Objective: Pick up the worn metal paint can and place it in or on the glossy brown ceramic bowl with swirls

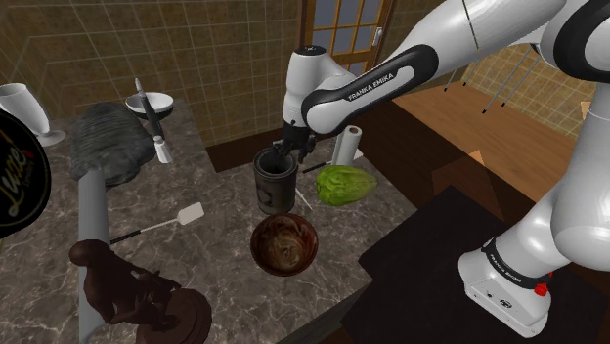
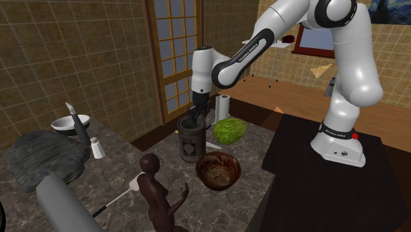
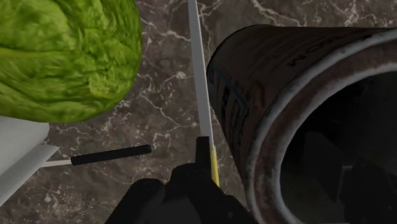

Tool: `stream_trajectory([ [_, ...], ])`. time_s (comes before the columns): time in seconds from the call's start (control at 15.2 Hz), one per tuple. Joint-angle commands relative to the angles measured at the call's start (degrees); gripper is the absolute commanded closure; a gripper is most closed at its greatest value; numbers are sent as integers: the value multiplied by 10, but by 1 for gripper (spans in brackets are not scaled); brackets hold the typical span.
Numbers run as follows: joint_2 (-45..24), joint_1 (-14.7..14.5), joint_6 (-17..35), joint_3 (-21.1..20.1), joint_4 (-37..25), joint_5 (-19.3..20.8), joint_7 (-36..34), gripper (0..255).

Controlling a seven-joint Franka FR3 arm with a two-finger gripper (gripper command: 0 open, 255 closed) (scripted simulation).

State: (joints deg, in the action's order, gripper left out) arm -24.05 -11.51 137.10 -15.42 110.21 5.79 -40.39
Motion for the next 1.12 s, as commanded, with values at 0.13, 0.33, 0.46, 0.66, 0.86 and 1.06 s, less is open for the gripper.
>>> stream_trajectory([
  [0.13, 0, 0, 0, 0, 0, 0, 0, 255],
  [0.33, 0, 0, 0, 0, 0, 0, 0, 255],
  [0.46, 0, 0, 0, 0, 0, 0, 0, 255],
  [0.66, 10, 2, -12, -2, -3, -3, 2, 255],
  [0.86, 24, 4, -31, -5, -8, -8, 5, 255],
  [1.06, 37, 5, -49, -7, -14, -13, 7, 255],
])
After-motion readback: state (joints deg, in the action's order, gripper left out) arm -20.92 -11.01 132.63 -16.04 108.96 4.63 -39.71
